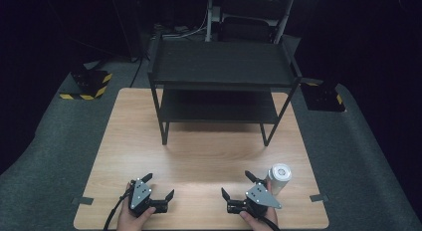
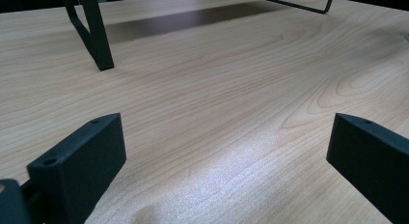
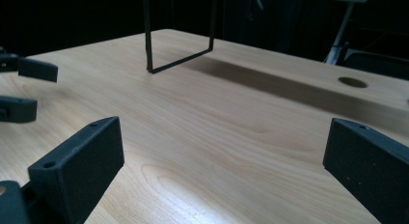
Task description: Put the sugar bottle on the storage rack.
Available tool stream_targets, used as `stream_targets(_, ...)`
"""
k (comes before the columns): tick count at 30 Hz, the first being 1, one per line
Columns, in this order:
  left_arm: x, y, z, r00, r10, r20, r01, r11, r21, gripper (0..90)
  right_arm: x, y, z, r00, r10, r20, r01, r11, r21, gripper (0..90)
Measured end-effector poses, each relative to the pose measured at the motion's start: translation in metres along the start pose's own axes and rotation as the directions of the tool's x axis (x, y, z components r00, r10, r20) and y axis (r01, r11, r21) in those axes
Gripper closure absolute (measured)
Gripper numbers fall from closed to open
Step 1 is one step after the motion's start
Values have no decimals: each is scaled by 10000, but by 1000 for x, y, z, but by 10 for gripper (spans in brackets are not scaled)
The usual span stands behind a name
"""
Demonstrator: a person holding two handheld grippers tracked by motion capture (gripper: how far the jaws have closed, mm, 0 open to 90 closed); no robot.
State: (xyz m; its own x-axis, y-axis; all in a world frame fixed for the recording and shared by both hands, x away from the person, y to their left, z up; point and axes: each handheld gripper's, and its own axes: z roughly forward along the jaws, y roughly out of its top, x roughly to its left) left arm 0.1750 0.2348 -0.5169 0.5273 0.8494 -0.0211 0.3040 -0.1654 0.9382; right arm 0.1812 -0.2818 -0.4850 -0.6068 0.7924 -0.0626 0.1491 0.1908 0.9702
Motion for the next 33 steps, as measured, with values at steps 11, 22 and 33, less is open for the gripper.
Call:
stream_targets(11, 1, 0, 0, 10000, -30, 24, 30, 10000, -1, 5, -3, 12, -35, 9885, 170, 1501, -63, 9974, -711, 3)
stream_targets(22, 1, 0, 0, 10000, -57, 34, 57, 10000, 2, 5, -14, 6, -57, 9541, 488, 2954, -187, 9944, -1038, 2)
stream_targets(33, 1, 0, 0, 10000, -61, 58, 60, 10000, 4, 5, -23, -9, -52, 9283, 802, 3631, -631, 9963, -586, 1)
